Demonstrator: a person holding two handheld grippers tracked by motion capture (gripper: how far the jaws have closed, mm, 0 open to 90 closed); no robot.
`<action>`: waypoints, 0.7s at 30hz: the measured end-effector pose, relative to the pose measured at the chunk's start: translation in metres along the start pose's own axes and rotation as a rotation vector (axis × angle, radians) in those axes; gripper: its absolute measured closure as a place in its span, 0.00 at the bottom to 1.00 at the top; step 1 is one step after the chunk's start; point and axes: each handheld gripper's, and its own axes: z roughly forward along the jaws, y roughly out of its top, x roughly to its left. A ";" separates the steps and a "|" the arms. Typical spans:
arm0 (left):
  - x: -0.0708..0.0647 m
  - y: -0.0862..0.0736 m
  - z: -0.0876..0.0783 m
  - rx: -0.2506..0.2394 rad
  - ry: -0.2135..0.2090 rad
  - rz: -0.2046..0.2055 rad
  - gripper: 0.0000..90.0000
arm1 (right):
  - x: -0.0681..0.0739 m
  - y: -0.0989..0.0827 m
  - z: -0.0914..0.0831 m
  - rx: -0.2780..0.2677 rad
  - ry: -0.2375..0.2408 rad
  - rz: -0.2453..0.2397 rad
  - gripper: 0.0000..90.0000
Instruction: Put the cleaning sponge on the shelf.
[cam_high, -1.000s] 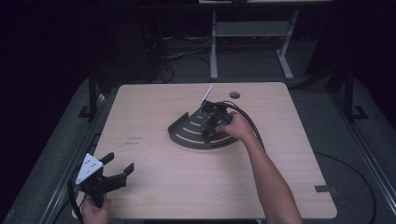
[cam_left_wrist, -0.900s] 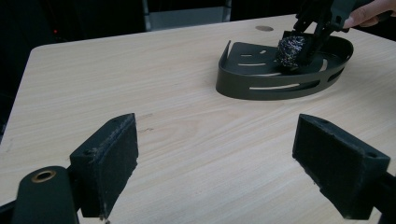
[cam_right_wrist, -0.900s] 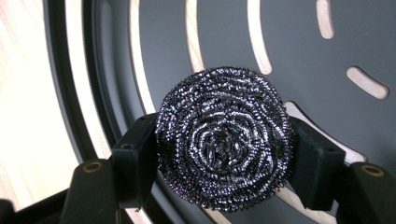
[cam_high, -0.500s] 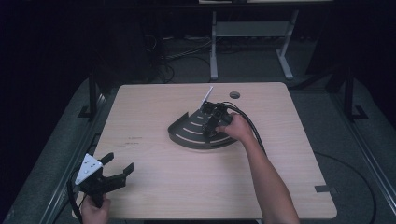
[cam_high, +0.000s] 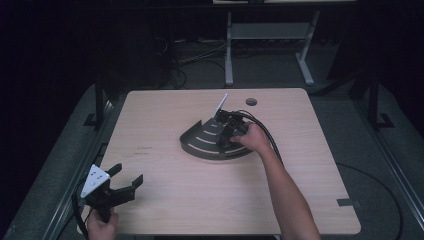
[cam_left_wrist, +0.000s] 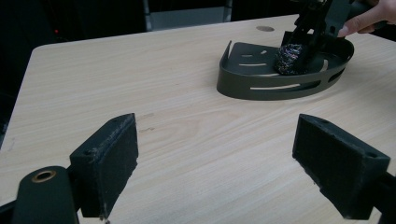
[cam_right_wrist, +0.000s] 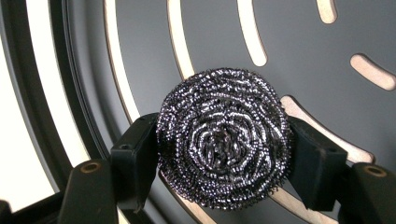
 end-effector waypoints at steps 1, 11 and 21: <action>0.000 0.000 0.000 0.000 0.001 0.000 0.15 | 0.000 0.000 0.000 0.000 0.000 0.000 0.35; 0.000 0.000 0.000 0.001 0.002 -0.005 0.15 | -0.001 -0.003 -0.008 -0.034 0.006 0.006 0.31; 0.001 0.000 0.002 0.007 0.002 -0.002 0.15 | -0.001 -0.004 -0.014 -0.046 0.012 0.009 0.28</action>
